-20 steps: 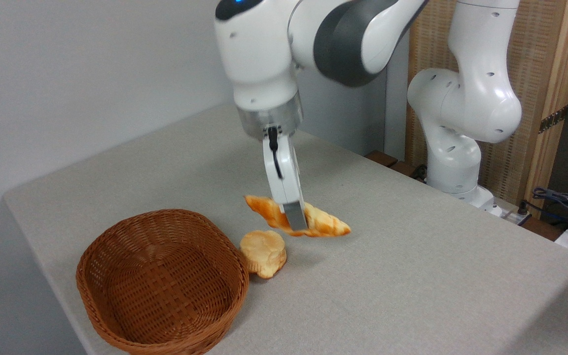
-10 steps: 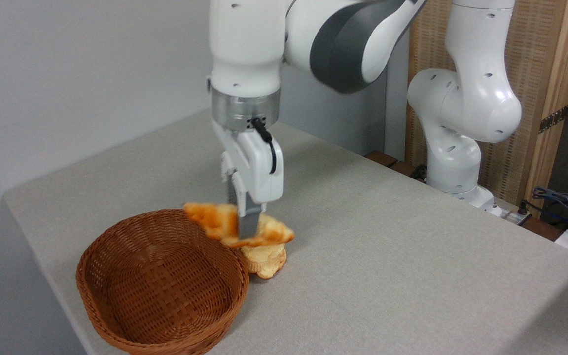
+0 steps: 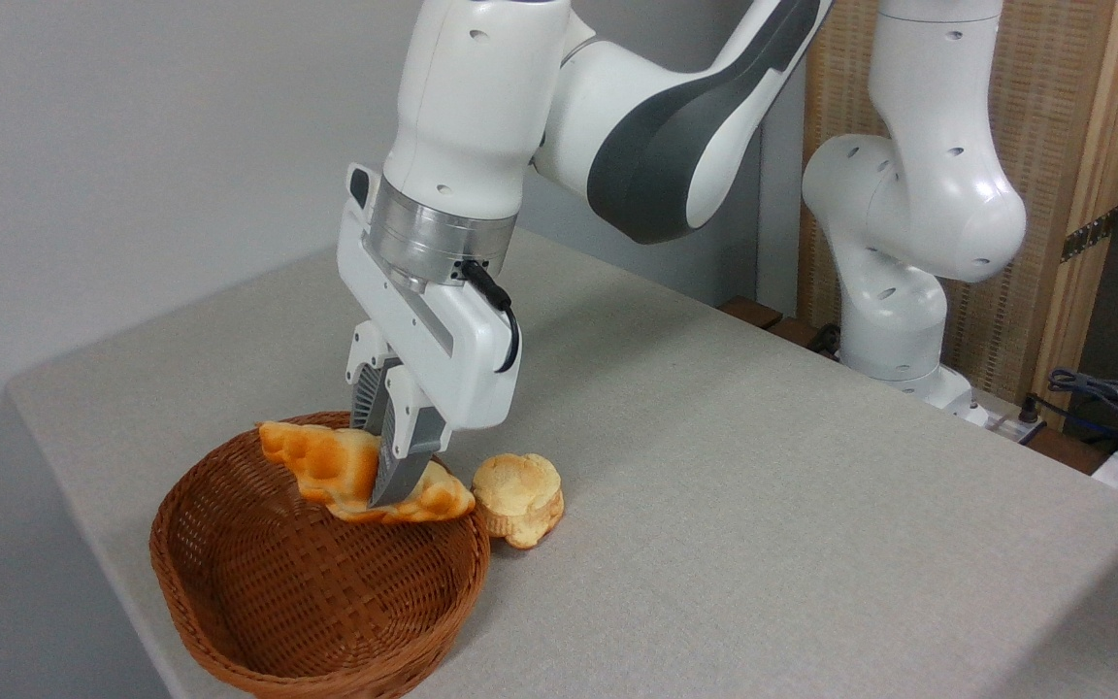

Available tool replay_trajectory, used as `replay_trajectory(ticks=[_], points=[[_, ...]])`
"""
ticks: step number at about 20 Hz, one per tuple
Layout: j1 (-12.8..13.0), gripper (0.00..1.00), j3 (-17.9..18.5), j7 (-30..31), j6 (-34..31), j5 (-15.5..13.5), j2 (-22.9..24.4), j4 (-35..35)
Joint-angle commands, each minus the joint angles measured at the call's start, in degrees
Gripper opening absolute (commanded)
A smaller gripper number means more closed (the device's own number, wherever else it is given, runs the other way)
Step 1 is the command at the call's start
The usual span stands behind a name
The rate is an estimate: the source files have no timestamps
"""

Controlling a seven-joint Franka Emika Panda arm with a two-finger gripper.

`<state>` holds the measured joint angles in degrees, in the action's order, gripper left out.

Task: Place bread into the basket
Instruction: 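Lower the bread roll into the wicker basket and open the gripper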

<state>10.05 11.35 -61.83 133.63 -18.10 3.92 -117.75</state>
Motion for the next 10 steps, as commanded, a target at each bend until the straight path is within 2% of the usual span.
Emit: replay_trajectory(ticks=[1, 10], points=[[0.24, 1.00, 0.34, 0.84, 0.66, -0.80, -0.32, 0.85], [0.24, 1.00, 0.42, 1.97, 0.31, -0.80, 0.03, 0.85]])
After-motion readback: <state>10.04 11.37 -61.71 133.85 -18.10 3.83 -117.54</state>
